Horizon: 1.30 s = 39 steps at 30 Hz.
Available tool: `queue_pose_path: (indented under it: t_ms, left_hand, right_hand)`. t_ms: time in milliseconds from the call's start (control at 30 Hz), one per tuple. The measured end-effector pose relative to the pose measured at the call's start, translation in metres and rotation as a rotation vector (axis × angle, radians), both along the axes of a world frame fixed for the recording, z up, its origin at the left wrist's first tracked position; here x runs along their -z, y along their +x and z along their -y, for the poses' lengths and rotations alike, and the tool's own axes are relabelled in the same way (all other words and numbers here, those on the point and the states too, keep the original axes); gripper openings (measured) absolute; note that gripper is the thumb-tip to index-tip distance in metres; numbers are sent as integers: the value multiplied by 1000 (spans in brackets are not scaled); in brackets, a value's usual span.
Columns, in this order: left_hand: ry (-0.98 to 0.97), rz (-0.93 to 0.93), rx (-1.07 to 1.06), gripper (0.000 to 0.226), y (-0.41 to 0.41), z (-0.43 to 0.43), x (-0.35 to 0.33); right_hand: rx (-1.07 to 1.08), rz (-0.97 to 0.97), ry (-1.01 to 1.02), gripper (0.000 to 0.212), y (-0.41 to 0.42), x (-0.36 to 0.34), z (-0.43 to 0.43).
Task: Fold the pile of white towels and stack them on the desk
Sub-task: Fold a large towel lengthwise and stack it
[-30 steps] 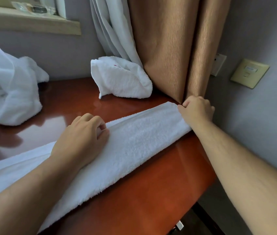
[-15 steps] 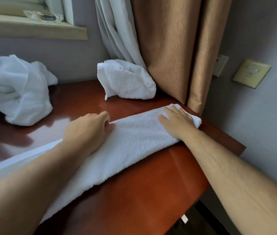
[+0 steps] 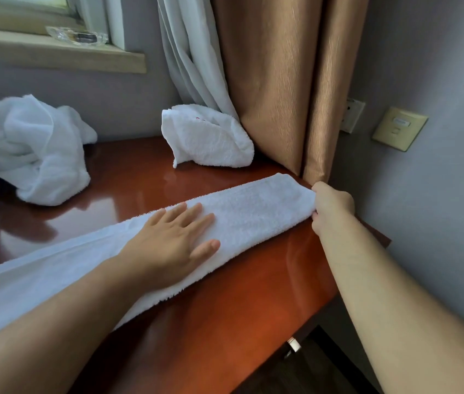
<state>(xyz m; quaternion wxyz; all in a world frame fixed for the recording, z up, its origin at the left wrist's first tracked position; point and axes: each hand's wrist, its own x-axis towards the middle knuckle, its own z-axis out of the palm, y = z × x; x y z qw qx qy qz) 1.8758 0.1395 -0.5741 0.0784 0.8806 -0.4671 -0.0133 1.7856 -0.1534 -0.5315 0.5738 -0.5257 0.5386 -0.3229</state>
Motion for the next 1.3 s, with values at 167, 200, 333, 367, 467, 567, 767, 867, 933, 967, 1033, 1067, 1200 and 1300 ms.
queue_pose_path:
  t_ms: [167,200,333,367,467,567,767,867,933,967,1033,1067,1200,1300]
  left_hand:
    - [-38,13,-22,80,-3,-3,4]
    - [-52,16,-27,78,-3,-3,4]
    - [-240,-14,-50,64,-5,-5,-2]
    - [-350,-54,-72,58,-6,-8,-6]
    - [-818,-475,-341,43,-4,-20,-27]
    - [-1107,-1229,-625,68,6,-52,-60]
    - [-820,-1303,-658,83,-5,-165,-85]
    - [-868,-1066,-857,31,-29,-216,-73]
    - [-887,-935,-949,20,-43,-246,-66]
    - [-886,-896,-974,20,-49,-259,-65]
    - [-888,-836,-1028,25,-60,-284,-63]
    - [-899,-805,-1059,29,-64,-295,-63]
    - [-920,-663,-1109,24,-77,-324,-59]
    - [-850,-554,-1133,34,-81,-339,-52]
  right_hand:
    - [-210,-98,131,28,20,-13,20]
    - [-250,-106,141,30,23,-12,21]
    - [-283,-166,-151,44,29,-3,11]
    - [-285,-145,-280,42,29,-3,1]
    - [-382,-20,-664,12,25,-12,-44]
    - [-569,51,-1036,13,20,-28,-111]
    - [-1045,171,-1546,15,-5,-25,-265]
    - [-1162,199,-1665,17,-17,-11,-325]
    - [-1225,211,-1677,21,-20,-7,-354]
    - [-1260,221,-1673,22,-22,-6,-367]
    - [-1333,243,-1668,22,-24,-6,-389]
    - [-1374,259,-1667,19,-24,-6,-399]
    - [-1521,323,-1675,15,-22,-2,-431]
    - [-1595,344,-1610,18,-18,3,-444]
